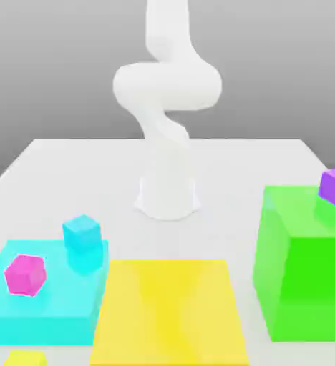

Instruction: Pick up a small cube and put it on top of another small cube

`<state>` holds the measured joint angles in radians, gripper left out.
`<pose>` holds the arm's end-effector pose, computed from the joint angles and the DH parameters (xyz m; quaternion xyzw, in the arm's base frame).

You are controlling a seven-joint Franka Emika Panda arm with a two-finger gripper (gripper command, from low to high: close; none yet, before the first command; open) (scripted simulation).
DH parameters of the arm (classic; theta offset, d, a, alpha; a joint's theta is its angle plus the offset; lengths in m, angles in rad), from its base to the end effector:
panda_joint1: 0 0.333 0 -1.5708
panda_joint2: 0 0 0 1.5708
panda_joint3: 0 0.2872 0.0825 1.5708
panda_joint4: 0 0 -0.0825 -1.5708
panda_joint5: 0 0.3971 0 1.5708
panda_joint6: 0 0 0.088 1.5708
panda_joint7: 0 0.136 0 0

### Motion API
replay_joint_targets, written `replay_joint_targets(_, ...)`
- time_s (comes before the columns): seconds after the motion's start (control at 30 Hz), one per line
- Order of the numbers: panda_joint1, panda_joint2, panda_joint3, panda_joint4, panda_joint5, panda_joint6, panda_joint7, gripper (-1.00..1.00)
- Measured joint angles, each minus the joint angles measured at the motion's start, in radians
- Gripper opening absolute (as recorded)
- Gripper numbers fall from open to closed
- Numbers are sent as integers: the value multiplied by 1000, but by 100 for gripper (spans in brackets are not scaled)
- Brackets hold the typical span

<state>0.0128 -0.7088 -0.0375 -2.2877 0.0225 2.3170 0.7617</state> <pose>0.4300 -0.0134 0.6424 -0.8597 0.3613 -0.3277 0.1517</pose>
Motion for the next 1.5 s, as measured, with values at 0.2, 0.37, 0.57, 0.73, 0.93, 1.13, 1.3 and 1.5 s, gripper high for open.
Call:
replay_joint_targets(0.2, 31, 223, -94, 30, 61, 41, -97, 0)
replay_joint_targets(0.37, 46, 404, -162, 55, 119, 74, -183, 0)
replay_joint_targets(0.57, 30, 623, -214, 85, 195, 112, -289, 0)
replay_joint_targets(0.73, -7, 802, -230, 109, 238, 147, -364, 0)
replay_joint_targets(0.93, -52, 1006, -242, 136, 247, 196, -425, 0)
replay_joint_targets(1.13, -96, 1206, -247, 166, 243, 275, -468, 0)
replay_joint_targets(1.3, -128, 1304, -209, 189, 279, 346, -495, -100)
replay_joint_targets(1.5, -120, 1280, -220, 183, 269, 326, -488, -100)
